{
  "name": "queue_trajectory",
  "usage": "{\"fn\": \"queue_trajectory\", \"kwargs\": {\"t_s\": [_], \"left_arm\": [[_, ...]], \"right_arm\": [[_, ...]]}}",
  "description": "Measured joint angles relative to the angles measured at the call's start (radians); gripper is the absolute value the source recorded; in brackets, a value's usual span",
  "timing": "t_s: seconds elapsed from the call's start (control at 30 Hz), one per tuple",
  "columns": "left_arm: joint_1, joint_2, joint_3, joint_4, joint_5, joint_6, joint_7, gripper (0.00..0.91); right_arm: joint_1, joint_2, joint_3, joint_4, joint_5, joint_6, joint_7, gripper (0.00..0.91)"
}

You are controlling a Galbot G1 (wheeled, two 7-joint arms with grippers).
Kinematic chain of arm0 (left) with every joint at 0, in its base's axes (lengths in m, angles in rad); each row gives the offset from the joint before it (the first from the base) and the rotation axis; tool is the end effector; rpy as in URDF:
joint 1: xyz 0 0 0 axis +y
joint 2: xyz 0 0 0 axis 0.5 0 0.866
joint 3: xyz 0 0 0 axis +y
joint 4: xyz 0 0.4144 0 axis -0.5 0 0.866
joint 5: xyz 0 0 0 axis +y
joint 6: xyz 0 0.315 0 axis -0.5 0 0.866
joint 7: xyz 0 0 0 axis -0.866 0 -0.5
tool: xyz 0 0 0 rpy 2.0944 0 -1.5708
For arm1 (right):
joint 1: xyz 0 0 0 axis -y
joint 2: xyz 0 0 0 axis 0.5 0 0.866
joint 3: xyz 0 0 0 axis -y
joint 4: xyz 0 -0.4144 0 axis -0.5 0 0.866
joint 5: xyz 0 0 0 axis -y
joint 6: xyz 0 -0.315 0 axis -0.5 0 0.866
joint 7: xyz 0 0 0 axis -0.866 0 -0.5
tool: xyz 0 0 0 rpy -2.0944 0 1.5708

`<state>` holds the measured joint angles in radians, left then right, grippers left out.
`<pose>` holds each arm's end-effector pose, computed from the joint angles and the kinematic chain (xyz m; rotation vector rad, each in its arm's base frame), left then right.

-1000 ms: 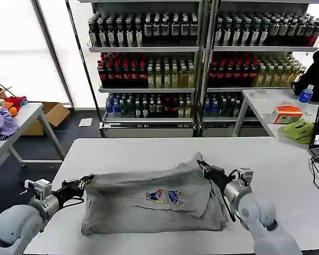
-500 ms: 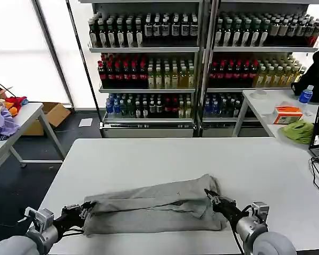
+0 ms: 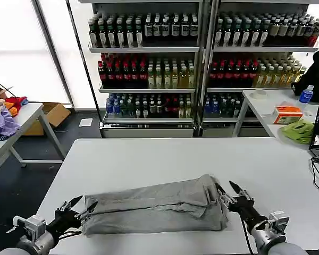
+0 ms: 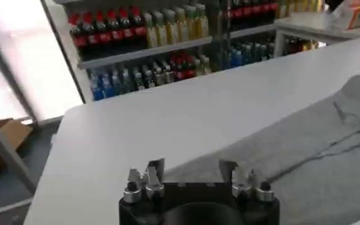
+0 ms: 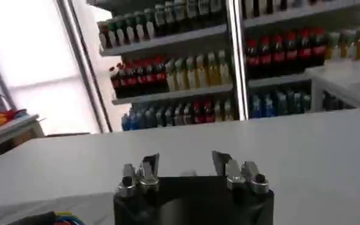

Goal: Fold and organize the clothes.

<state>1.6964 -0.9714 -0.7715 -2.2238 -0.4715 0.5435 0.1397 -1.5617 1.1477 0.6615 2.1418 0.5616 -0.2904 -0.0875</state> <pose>0.1028 0.1765 -0.2657 -0.3632 -2.5907 -0.2134 0.1263 -0.1335 -0.3100 0.3282 -2.8862 -0.1759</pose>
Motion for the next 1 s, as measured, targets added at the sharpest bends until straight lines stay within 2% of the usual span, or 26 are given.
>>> {"fn": "queue_trajectory", "kwargs": {"t_s": [0.23,0.47,0.5,0.53,0.57,0.6,0.63,1.0], "left_arm": [[-0.016,-0.122,0.077,0.024,0.018,-0.036,-0.11,0.907],[-0.06,-0.202,0.143,0.084,0.038,-0.058,-0.201,0.887],[-0.062,-0.209,0.149,0.093,0.039,-0.06,-0.209,0.796],[-0.065,-0.215,0.157,0.101,0.041,-0.062,-0.214,0.393],[-0.067,-0.219,0.162,0.108,0.042,-0.065,-0.217,0.272],[-0.068,-0.225,0.168,0.115,0.045,-0.067,-0.221,0.071],[-0.07,-0.231,0.173,0.121,0.047,-0.07,-0.224,0.01],[-0.074,-0.287,0.194,0.181,0.08,-0.118,-0.222,0.01]], "right_arm": [[-0.043,0.029,0.034,-0.008,-0.038,0.064,-0.01,0.907],[-0.066,0.039,0.056,-0.007,-0.028,0.082,-0.005,0.907],[-0.067,0.04,0.059,-0.007,-0.021,0.082,-0.004,0.907],[-0.068,0.042,0.061,-0.007,-0.013,0.082,-0.003,0.907],[-0.07,0.042,0.062,-0.006,-0.007,0.082,-0.003,0.907],[-0.071,0.043,0.064,-0.005,0.002,0.081,-0.001,0.907],[-0.072,0.043,0.067,-0.002,0.013,0.078,0.002,0.907],[-0.088,0.051,0.087,0.016,0.108,0.061,0.012,0.907]]}}
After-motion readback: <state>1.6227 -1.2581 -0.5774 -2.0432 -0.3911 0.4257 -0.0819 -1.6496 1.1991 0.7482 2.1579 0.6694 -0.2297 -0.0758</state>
